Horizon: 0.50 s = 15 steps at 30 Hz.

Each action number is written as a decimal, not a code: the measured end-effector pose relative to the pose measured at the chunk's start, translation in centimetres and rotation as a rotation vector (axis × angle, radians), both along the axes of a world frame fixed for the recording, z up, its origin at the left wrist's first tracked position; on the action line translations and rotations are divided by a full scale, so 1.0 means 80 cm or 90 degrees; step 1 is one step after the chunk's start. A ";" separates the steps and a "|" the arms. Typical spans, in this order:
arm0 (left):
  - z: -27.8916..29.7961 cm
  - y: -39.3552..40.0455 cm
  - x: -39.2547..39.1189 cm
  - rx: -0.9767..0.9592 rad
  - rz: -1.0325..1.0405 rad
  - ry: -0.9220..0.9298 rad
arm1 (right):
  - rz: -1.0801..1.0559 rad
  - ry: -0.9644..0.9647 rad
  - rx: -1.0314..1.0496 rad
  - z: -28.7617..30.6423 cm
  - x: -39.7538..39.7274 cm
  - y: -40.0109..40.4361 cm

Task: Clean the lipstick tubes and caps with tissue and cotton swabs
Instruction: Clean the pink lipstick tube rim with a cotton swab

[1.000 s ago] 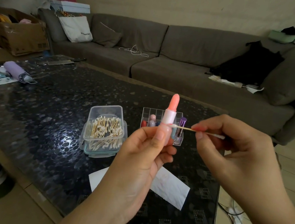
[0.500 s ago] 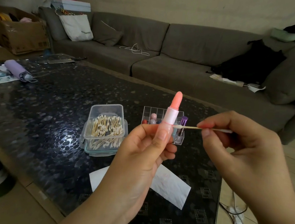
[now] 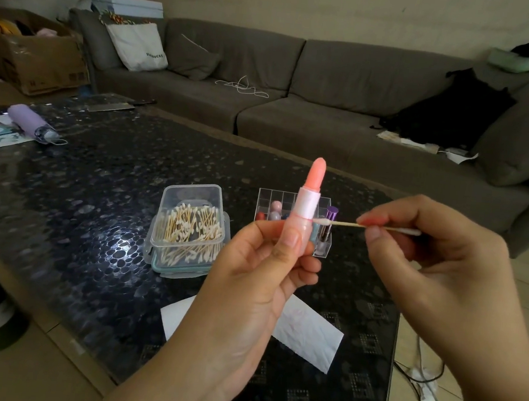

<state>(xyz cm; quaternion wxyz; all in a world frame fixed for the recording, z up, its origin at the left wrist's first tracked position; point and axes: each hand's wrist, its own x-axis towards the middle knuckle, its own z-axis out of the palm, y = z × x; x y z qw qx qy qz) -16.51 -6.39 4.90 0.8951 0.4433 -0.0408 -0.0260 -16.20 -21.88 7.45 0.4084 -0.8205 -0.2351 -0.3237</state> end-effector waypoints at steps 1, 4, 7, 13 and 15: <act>0.000 0.000 0.000 0.001 0.002 -0.001 | 0.005 0.000 0.005 0.000 0.000 0.001; 0.001 -0.001 0.000 0.009 0.005 -0.008 | 0.020 -0.003 0.001 -0.002 -0.002 0.006; 0.001 -0.002 -0.001 0.016 0.002 -0.009 | 0.016 -0.003 0.001 -0.002 -0.002 0.006; 0.001 -0.001 0.000 0.021 0.006 -0.010 | 0.013 -0.006 0.000 0.000 -0.002 0.005; 0.000 -0.002 0.000 0.031 0.006 -0.015 | 0.008 -0.007 -0.006 -0.002 -0.002 0.008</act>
